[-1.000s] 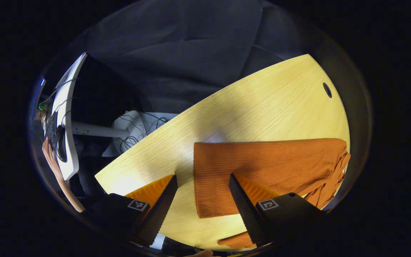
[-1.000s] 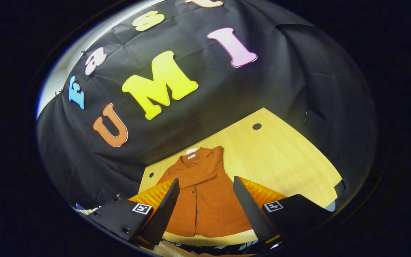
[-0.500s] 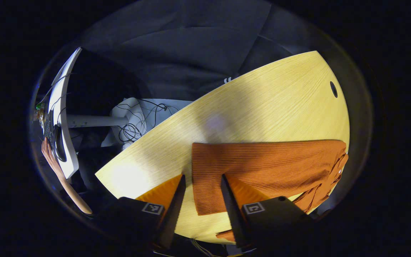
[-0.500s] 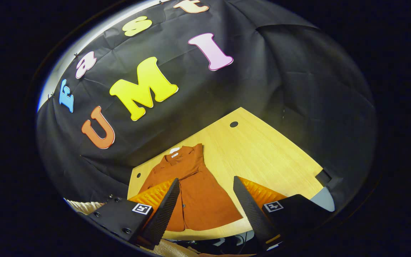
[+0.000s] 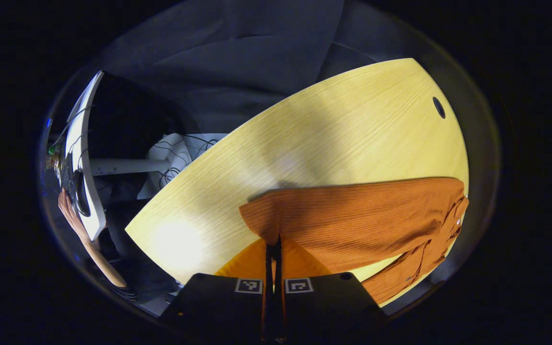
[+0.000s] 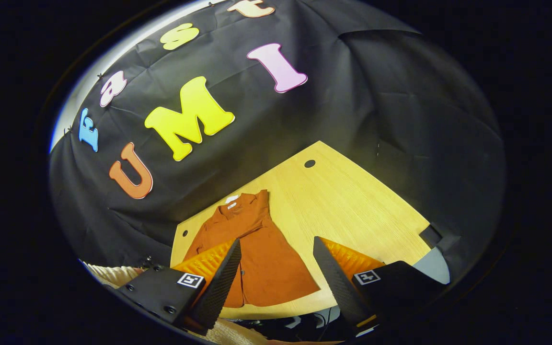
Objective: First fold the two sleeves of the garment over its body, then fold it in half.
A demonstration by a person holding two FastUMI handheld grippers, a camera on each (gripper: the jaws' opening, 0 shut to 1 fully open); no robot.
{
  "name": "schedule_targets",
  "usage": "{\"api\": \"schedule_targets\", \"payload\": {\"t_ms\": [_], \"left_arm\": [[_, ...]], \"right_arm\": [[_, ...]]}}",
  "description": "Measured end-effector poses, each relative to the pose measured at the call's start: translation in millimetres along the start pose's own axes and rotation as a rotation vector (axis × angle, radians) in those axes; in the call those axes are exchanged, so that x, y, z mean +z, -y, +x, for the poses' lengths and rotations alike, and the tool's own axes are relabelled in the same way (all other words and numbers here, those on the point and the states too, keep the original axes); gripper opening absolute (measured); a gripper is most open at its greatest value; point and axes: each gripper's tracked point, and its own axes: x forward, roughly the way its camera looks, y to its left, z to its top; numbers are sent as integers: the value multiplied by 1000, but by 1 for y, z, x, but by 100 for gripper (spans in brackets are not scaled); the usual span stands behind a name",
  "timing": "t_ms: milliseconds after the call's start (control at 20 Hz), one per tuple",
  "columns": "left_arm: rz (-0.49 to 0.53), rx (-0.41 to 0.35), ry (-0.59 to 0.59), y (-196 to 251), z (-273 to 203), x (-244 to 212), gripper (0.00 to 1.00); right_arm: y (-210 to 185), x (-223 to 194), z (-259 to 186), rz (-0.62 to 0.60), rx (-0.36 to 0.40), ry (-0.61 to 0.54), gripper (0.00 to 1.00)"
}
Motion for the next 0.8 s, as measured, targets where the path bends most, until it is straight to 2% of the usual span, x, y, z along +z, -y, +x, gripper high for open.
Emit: {"api": "schedule_targets", "payload": {"t_ms": [150, 200, 250, 400, 600, 800], "left_arm": [[29, -35, 63, 18, -30, 15, 3], [43, -40, 87, 25, -44, 20, 0], [64, -56, 111, 37, -57, 24, 3], [166, -82, 191, 79, -95, 34, 3], [328, -161, 275, 177, -140, 21, 3], [515, -215, 306, 287, -156, -17, 3]], "right_arm": [[1, -2, 6, 14, 20, -23, 97], [2, -5, 9, 16, 26, -34, 97], [1, -4, 11, 17, 38, -39, 98], [2, -5, 20, 16, 58, -55, 97], [6, -3, 26, 43, 87, -65, 97], [23, 0, 32, 63, 69, -73, 97]]}}
